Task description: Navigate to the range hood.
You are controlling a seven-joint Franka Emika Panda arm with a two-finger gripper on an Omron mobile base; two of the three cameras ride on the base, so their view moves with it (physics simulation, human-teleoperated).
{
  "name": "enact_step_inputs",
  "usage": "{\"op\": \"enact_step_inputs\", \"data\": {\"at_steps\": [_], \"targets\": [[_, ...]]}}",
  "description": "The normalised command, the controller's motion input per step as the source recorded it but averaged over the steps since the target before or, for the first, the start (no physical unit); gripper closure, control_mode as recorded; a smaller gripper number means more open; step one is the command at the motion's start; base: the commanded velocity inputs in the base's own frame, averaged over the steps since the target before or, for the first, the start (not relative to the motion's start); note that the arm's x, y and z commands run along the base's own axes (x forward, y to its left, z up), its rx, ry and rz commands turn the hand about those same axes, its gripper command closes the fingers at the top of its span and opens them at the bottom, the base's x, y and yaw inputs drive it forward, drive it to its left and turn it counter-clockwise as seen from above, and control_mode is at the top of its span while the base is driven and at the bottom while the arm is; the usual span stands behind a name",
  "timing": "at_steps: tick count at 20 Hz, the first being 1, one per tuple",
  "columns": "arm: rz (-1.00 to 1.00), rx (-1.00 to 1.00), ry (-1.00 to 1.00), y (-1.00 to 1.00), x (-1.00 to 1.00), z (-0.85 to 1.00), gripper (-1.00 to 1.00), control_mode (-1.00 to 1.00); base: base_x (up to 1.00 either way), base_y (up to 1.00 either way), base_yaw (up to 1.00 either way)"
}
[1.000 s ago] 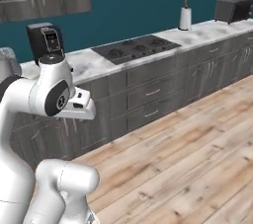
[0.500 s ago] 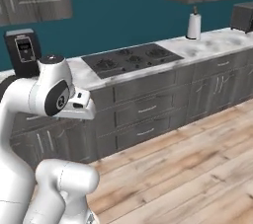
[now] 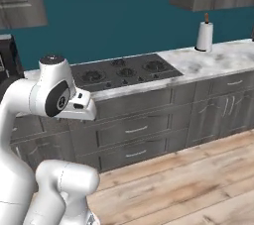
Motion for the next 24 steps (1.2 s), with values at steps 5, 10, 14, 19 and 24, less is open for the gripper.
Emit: {"op": "enact_step_inputs", "data": {"at_steps": [5, 10, 14, 19, 24], "targets": [[0.0, 0.0, 0.0, 0.0, 0.0, 0.0, -1.0, 1.0, 1.0, -0.62, 0.35], [0.0, 0.0, 0.0, 0.0, 0.0, 0.0, -1.0, 1.0, 1.0, -0.56, 0.38], [0.0, 0.0, 0.0, 0.0, 0.0, 0.0, -1.0, 1.0, 1.0, -0.51, 0.39], [0.0, 0.0, 0.0, 0.0, 0.0, 0.0, -1.0, 1.0, 0.94, -0.5, 0.38], [0.0, 0.0, 0.0, 0.0, 0.0, 0.0, -1.0, 1.0, 0.72, -0.48, 0.33]]}}
